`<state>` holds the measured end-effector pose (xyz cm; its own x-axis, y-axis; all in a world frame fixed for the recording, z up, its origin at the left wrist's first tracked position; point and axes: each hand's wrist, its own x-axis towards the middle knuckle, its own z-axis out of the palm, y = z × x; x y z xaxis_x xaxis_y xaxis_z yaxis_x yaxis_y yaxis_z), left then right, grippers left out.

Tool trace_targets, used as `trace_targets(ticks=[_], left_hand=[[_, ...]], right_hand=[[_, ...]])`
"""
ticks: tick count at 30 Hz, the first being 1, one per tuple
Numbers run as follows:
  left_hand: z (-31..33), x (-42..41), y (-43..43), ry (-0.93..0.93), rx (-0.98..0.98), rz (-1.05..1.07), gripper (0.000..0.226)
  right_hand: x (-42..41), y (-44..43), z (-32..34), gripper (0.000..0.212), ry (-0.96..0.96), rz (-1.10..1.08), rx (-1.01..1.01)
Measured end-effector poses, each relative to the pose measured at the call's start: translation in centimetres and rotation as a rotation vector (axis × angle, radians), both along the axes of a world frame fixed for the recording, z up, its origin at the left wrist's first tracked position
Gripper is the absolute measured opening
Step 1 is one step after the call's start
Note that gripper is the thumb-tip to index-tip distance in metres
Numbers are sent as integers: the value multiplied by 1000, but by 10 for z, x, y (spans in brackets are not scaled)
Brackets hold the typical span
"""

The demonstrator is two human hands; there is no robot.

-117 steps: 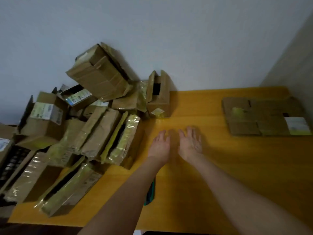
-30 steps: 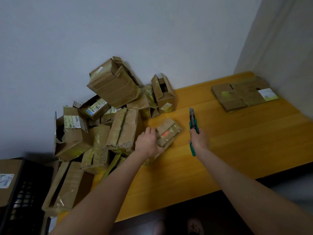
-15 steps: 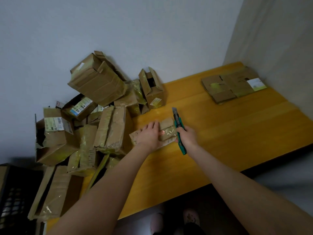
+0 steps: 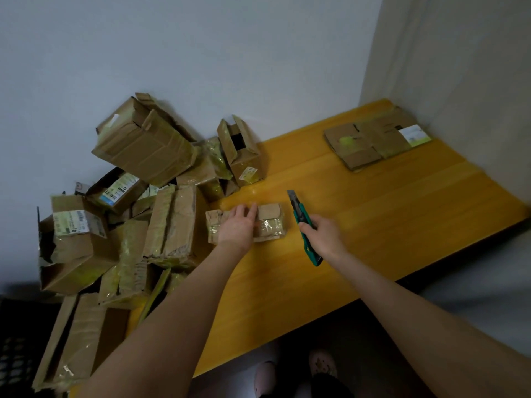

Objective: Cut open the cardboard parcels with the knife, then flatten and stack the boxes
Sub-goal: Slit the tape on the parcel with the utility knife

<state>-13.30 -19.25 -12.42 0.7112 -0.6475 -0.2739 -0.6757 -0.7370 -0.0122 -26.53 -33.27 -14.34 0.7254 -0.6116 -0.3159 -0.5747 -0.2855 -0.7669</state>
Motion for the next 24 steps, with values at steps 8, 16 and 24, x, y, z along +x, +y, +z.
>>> trace_targets(ticks=[8,16,24], left_hand=[[0,11,-6,20,11,-18,84],[-5,17,-8,16,32,-24,85],[-9,15,-8,-14,56,-33,87]], right_hand=[[-19,-6,4,35,194,169,-200],[-18,-9,24,47,305,320,-404],[-12,-9,34,43,365,419,-467]])
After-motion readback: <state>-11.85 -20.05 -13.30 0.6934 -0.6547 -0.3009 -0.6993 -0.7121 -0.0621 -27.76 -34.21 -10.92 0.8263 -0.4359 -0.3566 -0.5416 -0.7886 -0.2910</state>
